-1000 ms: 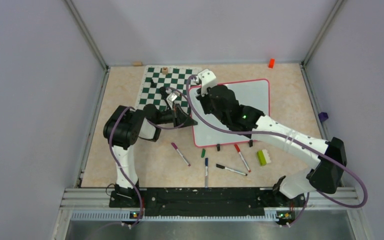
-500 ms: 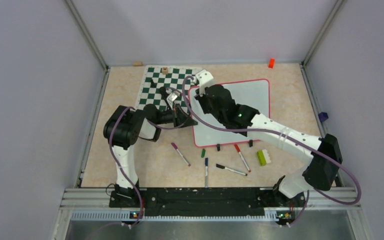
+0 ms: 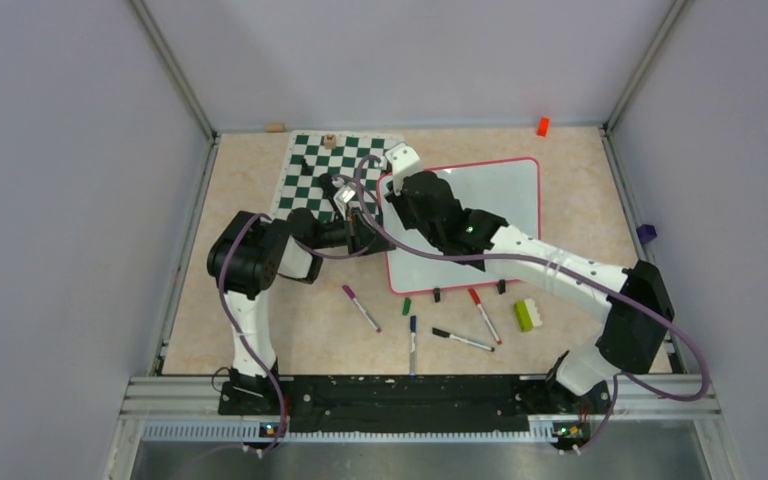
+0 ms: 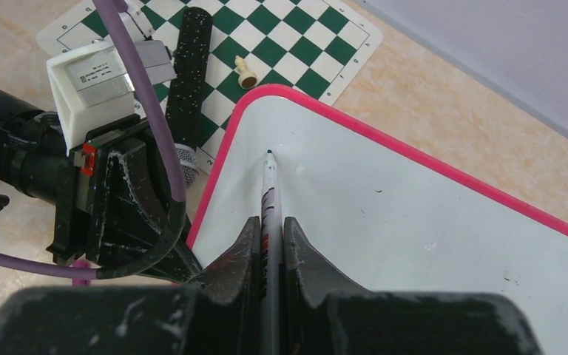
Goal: Write a sentence on the whiteboard
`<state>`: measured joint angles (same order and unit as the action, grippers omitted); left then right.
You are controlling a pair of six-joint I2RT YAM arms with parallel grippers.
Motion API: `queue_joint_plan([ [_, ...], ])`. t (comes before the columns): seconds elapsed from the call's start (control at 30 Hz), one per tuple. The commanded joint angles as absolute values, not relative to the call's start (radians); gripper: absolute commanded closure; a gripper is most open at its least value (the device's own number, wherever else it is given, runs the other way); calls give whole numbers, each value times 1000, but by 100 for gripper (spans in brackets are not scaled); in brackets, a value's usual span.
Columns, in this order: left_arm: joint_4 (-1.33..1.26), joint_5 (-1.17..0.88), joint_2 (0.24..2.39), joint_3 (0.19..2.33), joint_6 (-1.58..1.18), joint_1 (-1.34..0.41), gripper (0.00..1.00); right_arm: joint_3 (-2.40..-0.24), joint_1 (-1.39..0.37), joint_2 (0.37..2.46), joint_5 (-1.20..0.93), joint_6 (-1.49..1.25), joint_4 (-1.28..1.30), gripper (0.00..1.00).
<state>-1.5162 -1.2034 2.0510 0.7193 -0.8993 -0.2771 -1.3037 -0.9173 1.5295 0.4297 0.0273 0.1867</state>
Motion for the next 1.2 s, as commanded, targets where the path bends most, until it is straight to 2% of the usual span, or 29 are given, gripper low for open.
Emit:
queue_joint_plan([
  [0.0, -1620, -1249, 2028, 725, -868, -298, 100, -1355, -905, 1540, 472, 37, 146, 100],
  [1.17, -1620, -1251, 2014, 718, -864, -301, 100, -1264, -906, 1463, 411, -63, 261, 100],
])
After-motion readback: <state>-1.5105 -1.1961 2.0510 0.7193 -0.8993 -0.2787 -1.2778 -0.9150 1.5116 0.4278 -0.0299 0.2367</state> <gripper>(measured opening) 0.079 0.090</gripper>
